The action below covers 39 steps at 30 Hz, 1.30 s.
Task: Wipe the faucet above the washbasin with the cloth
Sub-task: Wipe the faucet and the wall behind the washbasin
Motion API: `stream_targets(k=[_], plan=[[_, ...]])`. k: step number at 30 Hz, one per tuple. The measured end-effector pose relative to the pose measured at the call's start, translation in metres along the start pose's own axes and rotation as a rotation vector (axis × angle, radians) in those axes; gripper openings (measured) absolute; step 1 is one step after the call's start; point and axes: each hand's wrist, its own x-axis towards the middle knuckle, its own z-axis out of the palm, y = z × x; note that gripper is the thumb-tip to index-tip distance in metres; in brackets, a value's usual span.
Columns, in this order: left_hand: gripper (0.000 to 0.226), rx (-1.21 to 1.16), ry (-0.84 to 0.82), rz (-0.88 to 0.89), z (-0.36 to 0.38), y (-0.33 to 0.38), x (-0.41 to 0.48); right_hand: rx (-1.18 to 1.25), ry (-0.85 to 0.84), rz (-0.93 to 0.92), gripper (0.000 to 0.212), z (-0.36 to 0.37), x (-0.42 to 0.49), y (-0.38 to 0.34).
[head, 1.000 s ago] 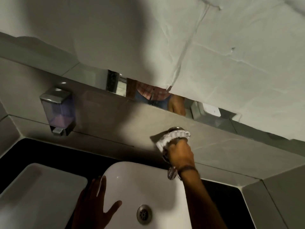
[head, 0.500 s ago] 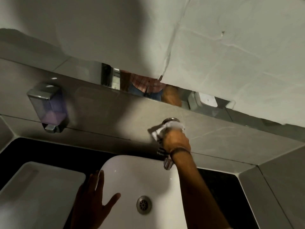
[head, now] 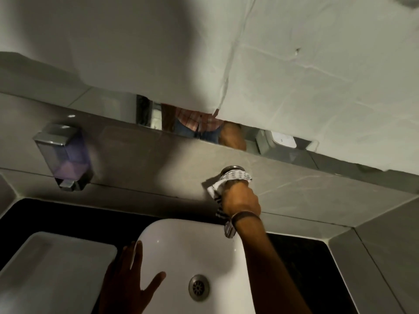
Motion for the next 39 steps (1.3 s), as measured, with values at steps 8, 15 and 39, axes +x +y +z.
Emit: stream_targets(k=[8,15,39], plan=[[0.131,0.027,-0.053,-0.023,-0.004,0.001,0.000,0.331,0.444,-0.323,0.025,0.072,-0.023,0.084],[0.123,0.061,-0.098,0.016,-0.002,0.000,0.005,0.780,0.535,-0.435,0.046,0.120,-0.038,0.103],[0.098,-0.012,0.114,0.050,0.006,-0.007,-0.014,0.979,0.363,-0.349,0.042,0.132,-0.043,0.117]])
